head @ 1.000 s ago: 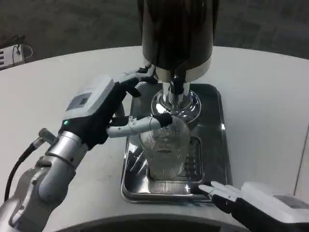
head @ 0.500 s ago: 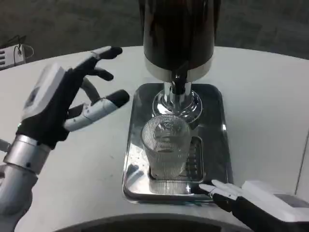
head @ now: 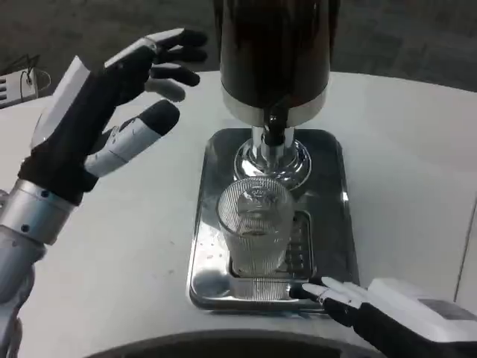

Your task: Grasp the cup under the faucet to collect the drink, then remove the cup.

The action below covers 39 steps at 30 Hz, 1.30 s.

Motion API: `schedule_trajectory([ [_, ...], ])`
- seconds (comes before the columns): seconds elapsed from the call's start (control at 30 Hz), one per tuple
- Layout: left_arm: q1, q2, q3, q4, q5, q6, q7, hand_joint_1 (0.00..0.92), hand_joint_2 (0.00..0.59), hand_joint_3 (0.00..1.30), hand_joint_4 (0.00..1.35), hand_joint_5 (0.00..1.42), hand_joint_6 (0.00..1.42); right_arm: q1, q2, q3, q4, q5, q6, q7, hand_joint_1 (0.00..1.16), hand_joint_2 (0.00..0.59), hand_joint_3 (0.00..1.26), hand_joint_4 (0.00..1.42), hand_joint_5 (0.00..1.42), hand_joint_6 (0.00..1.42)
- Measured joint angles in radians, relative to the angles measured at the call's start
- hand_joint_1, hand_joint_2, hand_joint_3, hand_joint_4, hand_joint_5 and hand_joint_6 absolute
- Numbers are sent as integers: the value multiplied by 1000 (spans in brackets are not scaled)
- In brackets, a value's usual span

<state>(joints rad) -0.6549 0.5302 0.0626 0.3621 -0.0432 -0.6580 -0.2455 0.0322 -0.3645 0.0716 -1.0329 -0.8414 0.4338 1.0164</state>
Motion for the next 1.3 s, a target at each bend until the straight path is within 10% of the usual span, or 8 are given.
schedule_trajectory([
  [1.3, -243, -68, -49, 61, -163, 319, -512, 0, 69, 177, 154, 278, 371, 16, 88, -29, 0, -20, -78, 18, 447, 507, 104, 0, 0, 2],
])
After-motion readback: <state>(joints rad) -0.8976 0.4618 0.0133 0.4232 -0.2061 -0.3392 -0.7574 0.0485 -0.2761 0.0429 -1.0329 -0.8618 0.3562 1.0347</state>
